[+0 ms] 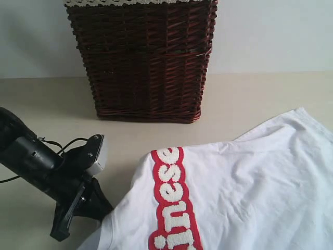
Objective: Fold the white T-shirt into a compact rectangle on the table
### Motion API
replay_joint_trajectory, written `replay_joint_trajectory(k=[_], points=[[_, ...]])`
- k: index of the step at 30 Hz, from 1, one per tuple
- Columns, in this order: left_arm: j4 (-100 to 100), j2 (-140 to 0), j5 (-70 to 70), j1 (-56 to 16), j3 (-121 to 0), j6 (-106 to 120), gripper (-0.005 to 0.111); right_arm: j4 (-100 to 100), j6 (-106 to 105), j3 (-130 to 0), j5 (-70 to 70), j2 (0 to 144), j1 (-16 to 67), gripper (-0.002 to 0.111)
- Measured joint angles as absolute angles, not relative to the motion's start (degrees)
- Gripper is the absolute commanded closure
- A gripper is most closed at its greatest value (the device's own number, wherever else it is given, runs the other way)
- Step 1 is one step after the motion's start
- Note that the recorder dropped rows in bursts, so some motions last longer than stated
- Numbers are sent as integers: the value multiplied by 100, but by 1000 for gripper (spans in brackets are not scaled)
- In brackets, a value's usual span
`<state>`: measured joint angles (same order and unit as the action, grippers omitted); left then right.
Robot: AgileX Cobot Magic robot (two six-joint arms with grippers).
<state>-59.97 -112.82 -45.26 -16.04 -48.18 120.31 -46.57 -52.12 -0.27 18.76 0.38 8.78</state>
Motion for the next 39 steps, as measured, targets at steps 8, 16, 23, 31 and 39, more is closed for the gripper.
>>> replay_joint_trajectory(k=[8, 16, 23, 31, 39], points=[[-6084, -11027, -2607, -1617, -5063, 12031, 107, -4657, -5212, -27, 1876, 38, 878, 91], [-6422, -10795, -1770, -1617, -5646, 12031, 107, -4657, -5212, -27, 1876, 38, 878, 91], [-6458, -10742, -1485, -1617, -5656, 11836, 107, -4657, -5212, -27, 1876, 38, 878, 91], [-6115, -10603, -1103, -1617, -5039, 11737, 107, -4657, -5212, -27, 1876, 38, 878, 91], [-6039, -10603, -891, -1617, -4607, 11704, 93, -4657, -5212, -27, 1876, 38, 878, 91]])
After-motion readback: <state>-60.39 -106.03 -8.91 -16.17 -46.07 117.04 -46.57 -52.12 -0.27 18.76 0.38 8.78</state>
